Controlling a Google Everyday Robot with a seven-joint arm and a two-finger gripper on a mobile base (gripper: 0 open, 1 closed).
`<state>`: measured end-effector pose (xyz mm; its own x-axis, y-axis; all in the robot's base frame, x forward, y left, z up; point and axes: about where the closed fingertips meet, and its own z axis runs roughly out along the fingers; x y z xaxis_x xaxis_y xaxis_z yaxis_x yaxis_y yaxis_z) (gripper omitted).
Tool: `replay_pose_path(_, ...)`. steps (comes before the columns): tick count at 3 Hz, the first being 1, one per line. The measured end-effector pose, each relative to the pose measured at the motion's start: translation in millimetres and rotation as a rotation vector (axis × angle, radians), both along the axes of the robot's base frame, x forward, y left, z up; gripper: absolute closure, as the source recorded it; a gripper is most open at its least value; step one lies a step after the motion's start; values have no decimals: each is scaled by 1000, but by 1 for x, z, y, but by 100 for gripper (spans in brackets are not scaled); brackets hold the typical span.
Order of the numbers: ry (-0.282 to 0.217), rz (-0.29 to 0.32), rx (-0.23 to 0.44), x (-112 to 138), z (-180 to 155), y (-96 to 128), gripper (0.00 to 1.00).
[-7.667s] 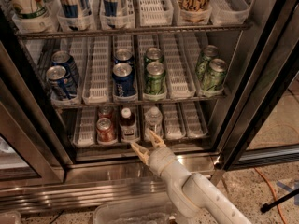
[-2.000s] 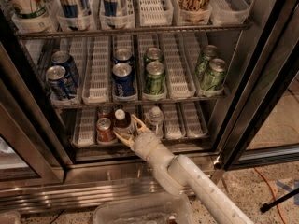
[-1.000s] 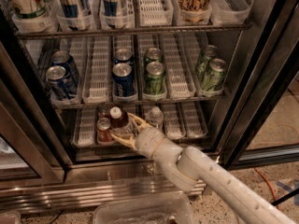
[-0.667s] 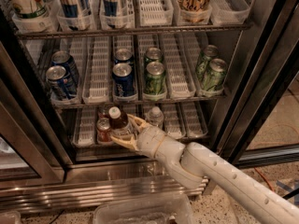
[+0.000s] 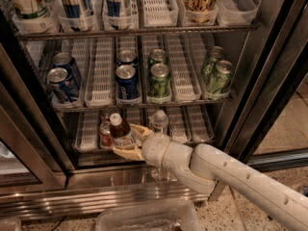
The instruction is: Pick blue plastic bottle from bottom shelf of fridge
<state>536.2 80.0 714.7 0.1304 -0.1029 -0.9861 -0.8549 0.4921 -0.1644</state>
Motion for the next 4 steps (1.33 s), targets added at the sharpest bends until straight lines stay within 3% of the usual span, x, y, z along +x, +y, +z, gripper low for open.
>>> replay_pose_path(1, 66, 52, 12, -16, 9, 2, 100)
replay_pose_path(2, 100, 88, 17, -30, 25, 0, 100)
replay_pose_path(3, 82, 100, 7, -44, 46, -3, 100)
replay_pose_path(4, 38, 107, 48, -55, 70, -8, 100)
